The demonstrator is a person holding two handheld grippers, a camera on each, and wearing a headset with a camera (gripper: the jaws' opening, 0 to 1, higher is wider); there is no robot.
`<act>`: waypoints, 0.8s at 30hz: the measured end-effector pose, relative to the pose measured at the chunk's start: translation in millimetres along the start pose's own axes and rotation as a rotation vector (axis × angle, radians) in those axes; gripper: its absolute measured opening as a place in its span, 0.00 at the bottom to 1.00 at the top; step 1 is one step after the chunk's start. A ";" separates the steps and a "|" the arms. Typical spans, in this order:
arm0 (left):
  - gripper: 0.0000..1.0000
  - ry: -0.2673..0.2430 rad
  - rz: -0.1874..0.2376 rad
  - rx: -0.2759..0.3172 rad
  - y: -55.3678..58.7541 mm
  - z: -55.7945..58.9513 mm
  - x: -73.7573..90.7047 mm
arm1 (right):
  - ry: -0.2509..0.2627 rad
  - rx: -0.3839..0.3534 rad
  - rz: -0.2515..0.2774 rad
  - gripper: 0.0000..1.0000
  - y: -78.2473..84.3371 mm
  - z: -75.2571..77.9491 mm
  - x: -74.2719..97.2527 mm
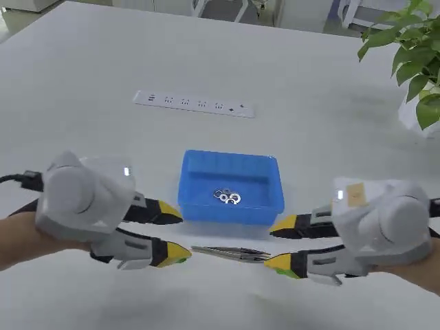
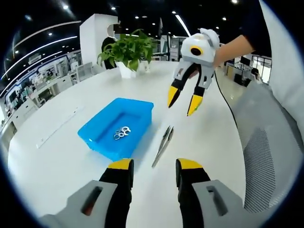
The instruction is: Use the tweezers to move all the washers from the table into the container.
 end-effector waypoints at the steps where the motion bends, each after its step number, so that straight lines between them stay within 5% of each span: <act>1: 0.45 -0.008 0.011 0.003 -0.4 0.4 2.6 | 0.004 -0.005 0.006 0.31 0.2 -0.1 2.8; 3: 0.57 -0.065 0.052 0.005 -1.3 3.6 18.4 | 0.054 -0.015 0.044 0.34 -2.1 1.0 18.6; 8: 0.79 -0.105 0.056 0.004 0.9 12.5 45.0 | 0.113 -0.047 0.157 0.40 -16.7 -0.4 43.9; 12: 0.97 -0.104 0.101 -0.023 -11.7 21.9 59.4 | 0.122 -0.031 0.199 0.61 -27.6 -3.8 57.2; 16: 0.99 -0.089 0.169 -0.014 -31.3 31.1 71.5 | 0.135 0.005 0.197 0.73 -32.7 -4.0 66.7; 24: 0.99 -0.125 0.199 -0.040 -45.9 31.9 87.4 | 0.127 0.007 0.218 0.90 -39.7 -10.9 79.4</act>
Point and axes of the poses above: the centre of the closed fingertips' face, and the gripper's own axes: x roughly backward along the fingers, z roughly to its right, y roughly out of its underside, the point moved 9 cm from there along x, roughly backward along the fingers, and after that the axes turned 4 degrees about x, right-handed, at the moved point
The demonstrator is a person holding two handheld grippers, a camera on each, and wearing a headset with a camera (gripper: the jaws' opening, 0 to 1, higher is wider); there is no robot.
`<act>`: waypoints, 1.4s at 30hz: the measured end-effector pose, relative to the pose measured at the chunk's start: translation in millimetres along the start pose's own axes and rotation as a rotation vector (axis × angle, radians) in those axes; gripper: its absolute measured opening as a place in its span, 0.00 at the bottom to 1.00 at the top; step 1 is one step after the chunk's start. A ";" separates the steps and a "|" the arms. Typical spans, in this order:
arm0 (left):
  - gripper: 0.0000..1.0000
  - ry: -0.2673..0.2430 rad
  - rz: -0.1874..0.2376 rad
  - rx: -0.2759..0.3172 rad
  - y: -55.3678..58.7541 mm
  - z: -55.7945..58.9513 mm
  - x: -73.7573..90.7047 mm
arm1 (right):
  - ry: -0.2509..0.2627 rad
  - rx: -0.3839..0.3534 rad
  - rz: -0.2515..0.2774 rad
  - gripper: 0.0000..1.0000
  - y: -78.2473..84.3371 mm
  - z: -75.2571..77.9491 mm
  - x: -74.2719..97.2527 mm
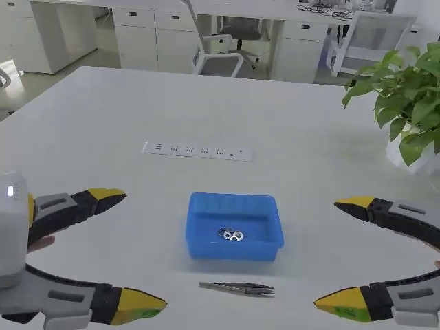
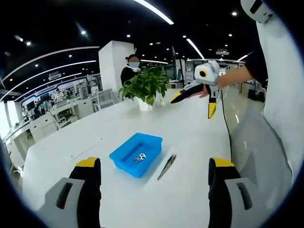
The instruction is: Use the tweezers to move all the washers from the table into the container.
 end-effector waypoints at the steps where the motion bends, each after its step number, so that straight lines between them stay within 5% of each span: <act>1: 0.99 -0.007 0.003 -0.003 -0.9 0.1 0.7 | -0.002 0.001 0.000 0.91 -0.7 -1.1 0.8; 5: 0.97 -0.025 -0.002 -0.017 -2.5 -0.6 4.0 | -0.010 0.008 -0.011 1.00 -1.7 -6.5 4.8; 19: 0.99 0.004 -0.005 -0.022 -7.8 5.7 1.2 | 0.038 0.023 0.010 1.00 -12.9 -7.9 16.6; 42: 0.99 -0.013 0.008 -0.023 -11.2 2.6 5.4 | 0.030 -0.012 -0.019 0.98 -9.5 -7.8 21.6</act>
Point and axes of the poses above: the centre of the closed fingertips' face, and the gripper's own axes: x roughly backward along the fingers, z roughly to its right, y roughly out of its underside, the point moved 9 cm from there along x, roughly backward along the fingers, and after that the axes turned 4 degrees about x, right-handed, at the moved point
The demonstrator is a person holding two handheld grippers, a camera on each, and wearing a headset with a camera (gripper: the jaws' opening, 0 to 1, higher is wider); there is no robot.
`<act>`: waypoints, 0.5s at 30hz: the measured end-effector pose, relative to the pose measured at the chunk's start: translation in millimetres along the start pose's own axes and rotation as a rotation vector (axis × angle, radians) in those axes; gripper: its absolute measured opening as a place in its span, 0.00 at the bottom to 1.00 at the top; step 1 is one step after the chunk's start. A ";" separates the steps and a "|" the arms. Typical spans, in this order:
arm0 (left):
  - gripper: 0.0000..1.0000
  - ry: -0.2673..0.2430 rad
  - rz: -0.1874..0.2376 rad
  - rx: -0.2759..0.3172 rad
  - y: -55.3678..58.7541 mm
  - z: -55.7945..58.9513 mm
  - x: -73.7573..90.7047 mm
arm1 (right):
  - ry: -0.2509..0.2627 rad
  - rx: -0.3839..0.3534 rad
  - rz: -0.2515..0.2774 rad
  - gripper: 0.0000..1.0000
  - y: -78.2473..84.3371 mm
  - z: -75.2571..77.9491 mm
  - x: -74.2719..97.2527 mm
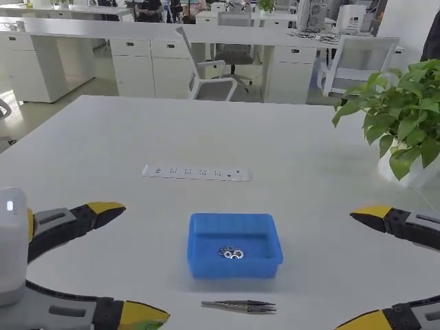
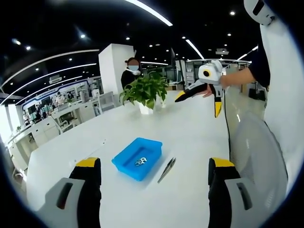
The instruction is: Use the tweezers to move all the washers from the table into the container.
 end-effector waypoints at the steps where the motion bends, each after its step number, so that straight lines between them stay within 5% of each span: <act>1: 0.99 0.003 -0.002 -0.004 -0.2 0.4 0.0 | 0.001 0.001 0.000 0.98 -0.1 0.1 0.3; 15: 0.99 0.011 -0.009 -0.004 -4.5 2.9 0.4 | -0.003 0.003 -0.028 1.00 1.7 -1.2 -0.6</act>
Point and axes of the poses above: the centre of the closed fingertips' face, and the gripper's own axes: x roughly backward along the fingers, z roughly to its right, y roughly out of its underside, the point moved 9 cm from there along x, roughly backward along the fingers, and after that the axes turned 4 degrees about x, right-handed, at the moved point
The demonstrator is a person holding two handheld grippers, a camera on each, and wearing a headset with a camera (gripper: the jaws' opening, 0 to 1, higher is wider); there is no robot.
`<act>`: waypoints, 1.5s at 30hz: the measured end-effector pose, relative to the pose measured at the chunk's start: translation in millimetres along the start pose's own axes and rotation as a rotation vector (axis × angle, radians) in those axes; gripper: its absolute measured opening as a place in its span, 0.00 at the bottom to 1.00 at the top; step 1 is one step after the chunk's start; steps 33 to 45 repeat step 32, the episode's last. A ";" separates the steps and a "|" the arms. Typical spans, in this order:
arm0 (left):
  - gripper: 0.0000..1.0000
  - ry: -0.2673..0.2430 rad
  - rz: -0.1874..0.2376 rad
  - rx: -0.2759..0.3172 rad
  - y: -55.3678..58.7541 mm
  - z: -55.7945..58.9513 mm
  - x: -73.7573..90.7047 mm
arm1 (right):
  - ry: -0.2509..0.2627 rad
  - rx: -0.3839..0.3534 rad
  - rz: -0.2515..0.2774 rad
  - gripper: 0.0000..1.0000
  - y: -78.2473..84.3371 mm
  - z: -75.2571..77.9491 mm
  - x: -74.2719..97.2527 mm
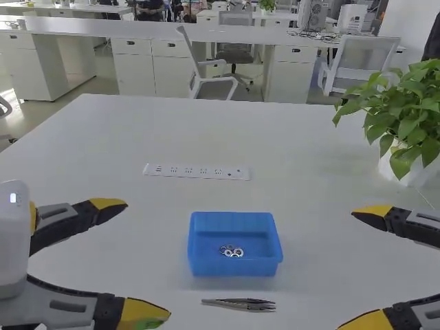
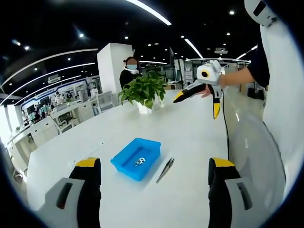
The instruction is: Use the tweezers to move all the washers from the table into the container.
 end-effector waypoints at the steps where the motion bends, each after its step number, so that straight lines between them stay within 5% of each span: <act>1: 0.99 -0.002 -0.002 -0.003 0.1 0.6 -0.1 | 0.002 0.000 0.003 1.00 -0.2 -0.1 -0.1; 19: 0.99 0.005 -0.046 0.000 5.6 2.9 -0.7 | -0.013 -0.021 -0.007 0.99 5.8 -2.7 -0.5; 45: 0.99 0.002 -0.045 0.001 6.4 2.4 -2.7 | -0.016 -0.030 -0.008 0.99 5.7 -3.5 -1.9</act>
Point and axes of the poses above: the centre of the closed fingertips' face, and the gripper's own axes: x roughly backward along the fingers, z roughly to its right, y roughly out of its underside, the point moved 9 cm from there along x, roughly backward along the fingers, and after that the axes turned 4 degrees about x, right-handed, at the moved point
